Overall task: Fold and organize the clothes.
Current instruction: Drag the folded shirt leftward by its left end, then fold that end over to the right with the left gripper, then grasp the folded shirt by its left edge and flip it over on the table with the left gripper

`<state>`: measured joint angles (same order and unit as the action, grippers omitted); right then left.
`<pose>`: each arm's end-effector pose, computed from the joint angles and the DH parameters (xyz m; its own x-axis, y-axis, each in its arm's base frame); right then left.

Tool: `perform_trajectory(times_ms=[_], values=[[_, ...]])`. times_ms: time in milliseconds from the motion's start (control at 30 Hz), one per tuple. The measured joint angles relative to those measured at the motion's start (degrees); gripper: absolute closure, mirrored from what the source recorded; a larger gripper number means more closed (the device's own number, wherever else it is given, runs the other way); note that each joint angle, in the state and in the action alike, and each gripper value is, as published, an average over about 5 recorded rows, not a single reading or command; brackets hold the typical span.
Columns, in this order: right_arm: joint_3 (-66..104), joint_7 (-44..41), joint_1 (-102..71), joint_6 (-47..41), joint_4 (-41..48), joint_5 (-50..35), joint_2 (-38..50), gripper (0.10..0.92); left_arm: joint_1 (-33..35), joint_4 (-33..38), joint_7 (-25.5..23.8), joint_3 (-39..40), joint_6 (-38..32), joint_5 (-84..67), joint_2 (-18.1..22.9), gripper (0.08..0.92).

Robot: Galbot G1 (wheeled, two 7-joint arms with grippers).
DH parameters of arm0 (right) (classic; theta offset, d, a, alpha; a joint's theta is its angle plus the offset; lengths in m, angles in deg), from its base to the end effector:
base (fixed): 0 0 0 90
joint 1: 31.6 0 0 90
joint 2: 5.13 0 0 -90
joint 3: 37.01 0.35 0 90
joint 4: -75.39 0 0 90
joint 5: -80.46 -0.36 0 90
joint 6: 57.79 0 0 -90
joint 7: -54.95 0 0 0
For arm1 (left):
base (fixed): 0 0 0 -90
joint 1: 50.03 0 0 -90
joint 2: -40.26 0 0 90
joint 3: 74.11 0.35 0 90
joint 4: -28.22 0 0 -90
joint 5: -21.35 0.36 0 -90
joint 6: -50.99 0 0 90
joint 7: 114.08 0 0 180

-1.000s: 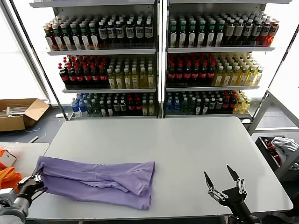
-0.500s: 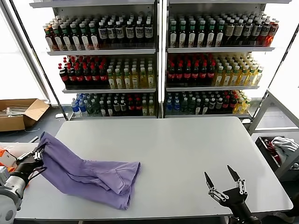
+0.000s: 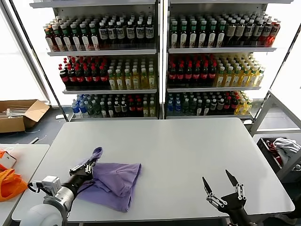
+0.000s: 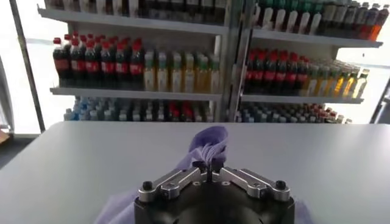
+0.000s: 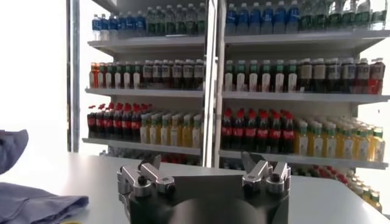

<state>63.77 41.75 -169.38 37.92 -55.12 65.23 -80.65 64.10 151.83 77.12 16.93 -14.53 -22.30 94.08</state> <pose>0.1069 -0.0786 -0.2661 -0.9664 -0.2566 0.0171 -0.2571 0.9655 -0.0414 0.2225 0.0846 -0.2365 -0.8997 0.2086 0.3834 0.1724 0.9768 -0.1269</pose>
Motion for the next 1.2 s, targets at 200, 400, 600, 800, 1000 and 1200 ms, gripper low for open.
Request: perform_trajectory(times_ms=[200,400,600,800,1000,1200], values=[[-0.66,-0.01,0.03,-0.18,0.00,0.41,-0.53,0.203,-1.09,-1.16,1.52,5.80,-0.56,1.32,3.71,0.890],[-0.74,-0.06,-0.08,-0.28,-0.08,0.52,-0.60,0.203,-1.50,-2.38,2.88,9.43,-1.22,1.82,6.82,0.884],[-0.93,-0.14,-0.60,0.00,-0.29,0.63,-0.78,0.203,-1.42,-2.39,4.85,10.63,-1.91,0.67,8.41,0.762],[-1.61,-0.17,-0.57,0.14,-0.13,0.86,-1.23,0.203,-1.02,0.23,6.49,9.56,-2.05,-2.63,8.46,0.589],[-2.55,-0.17,-0.07,0.01,-0.08,1.27,-1.53,0.203,-0.19,2.99,6.22,4.52,-1.99,-6.19,7.10,0.416],[-3.45,-0.17,0.32,-0.02,-0.10,1.65,-1.54,0.203,0.79,0.91,2.65,-4.17,-0.78,-7.84,4.44,0.246]])
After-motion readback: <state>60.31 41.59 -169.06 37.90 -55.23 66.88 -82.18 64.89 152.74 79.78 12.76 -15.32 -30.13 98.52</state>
